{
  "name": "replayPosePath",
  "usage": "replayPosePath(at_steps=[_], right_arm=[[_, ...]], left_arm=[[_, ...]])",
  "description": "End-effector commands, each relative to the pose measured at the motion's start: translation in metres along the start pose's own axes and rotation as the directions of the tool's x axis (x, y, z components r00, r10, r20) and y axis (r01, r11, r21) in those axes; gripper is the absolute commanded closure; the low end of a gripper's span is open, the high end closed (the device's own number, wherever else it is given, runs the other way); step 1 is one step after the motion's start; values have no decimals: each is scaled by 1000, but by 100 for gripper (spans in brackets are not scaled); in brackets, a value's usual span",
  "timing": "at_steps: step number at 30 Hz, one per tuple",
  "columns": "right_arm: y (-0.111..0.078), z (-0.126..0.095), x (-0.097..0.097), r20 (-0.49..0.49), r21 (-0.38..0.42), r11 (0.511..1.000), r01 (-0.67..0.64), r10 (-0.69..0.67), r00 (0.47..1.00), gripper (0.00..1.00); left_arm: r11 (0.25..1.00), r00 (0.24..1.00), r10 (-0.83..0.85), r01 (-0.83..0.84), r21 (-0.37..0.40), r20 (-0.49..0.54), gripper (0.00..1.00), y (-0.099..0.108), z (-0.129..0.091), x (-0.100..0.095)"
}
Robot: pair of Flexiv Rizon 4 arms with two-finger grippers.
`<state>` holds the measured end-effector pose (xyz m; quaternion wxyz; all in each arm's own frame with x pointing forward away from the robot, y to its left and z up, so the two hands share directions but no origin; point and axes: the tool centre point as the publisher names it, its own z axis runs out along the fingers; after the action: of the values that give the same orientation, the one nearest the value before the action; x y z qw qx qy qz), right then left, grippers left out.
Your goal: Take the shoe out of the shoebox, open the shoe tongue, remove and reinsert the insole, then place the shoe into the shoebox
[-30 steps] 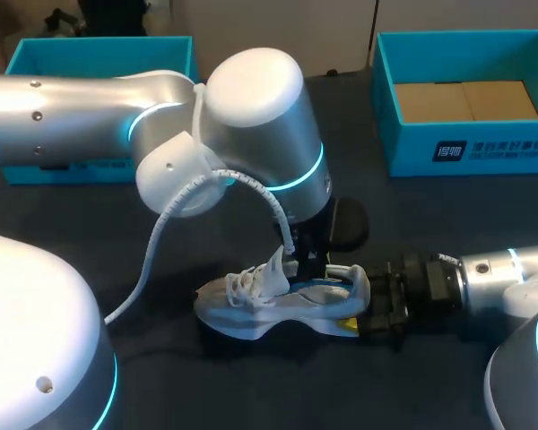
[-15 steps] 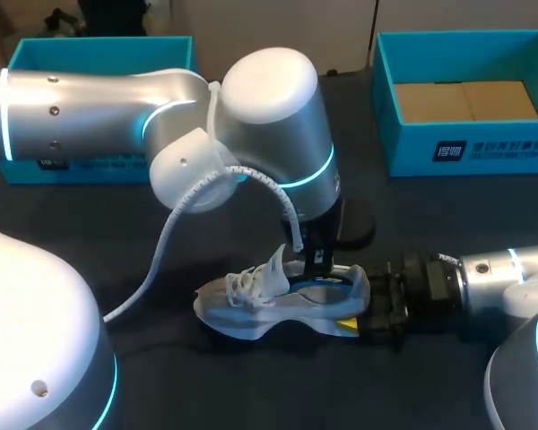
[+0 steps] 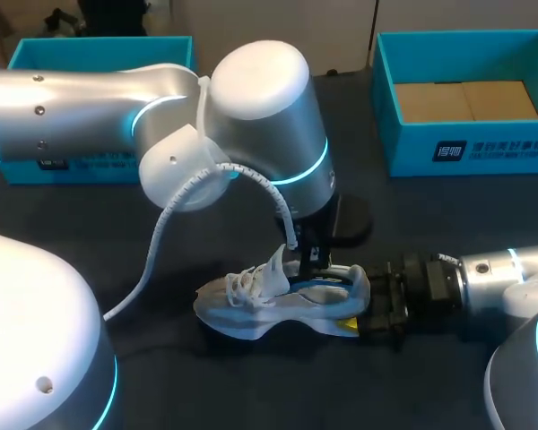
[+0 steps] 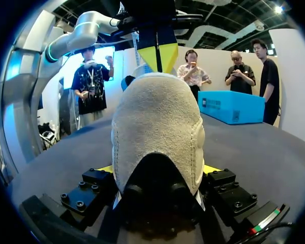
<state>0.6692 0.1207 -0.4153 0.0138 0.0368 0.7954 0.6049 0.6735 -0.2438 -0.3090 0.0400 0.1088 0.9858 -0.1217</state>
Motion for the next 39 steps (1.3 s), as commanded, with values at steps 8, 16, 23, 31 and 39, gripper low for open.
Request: replayPosePath(at_steps=[8,16,23,31,39], right_arm=[[1,0,1,1,4,1000,0,0,1000,100],[1,0,1,1,4,1000,0,0,1000,100],[1,0,1,1,4,1000,0,0,1000,100],[1,0,1,1,4,1000,0,0,1000,100],[1,0,1,1,4,1000,0,0,1000,100]], left_arm=[[1000,1000,8,-8,10,-8,100,8,-8,3],[1000,1000,15,-15,14,-6,100,7,-10,5],[1000,1000,21,-21,20,1,94,9,-15,10],[1000,1000,20,-20,21,4,69,12,-16,16],[1000,1000,20,-20,14,2,60,16,-15,16]])
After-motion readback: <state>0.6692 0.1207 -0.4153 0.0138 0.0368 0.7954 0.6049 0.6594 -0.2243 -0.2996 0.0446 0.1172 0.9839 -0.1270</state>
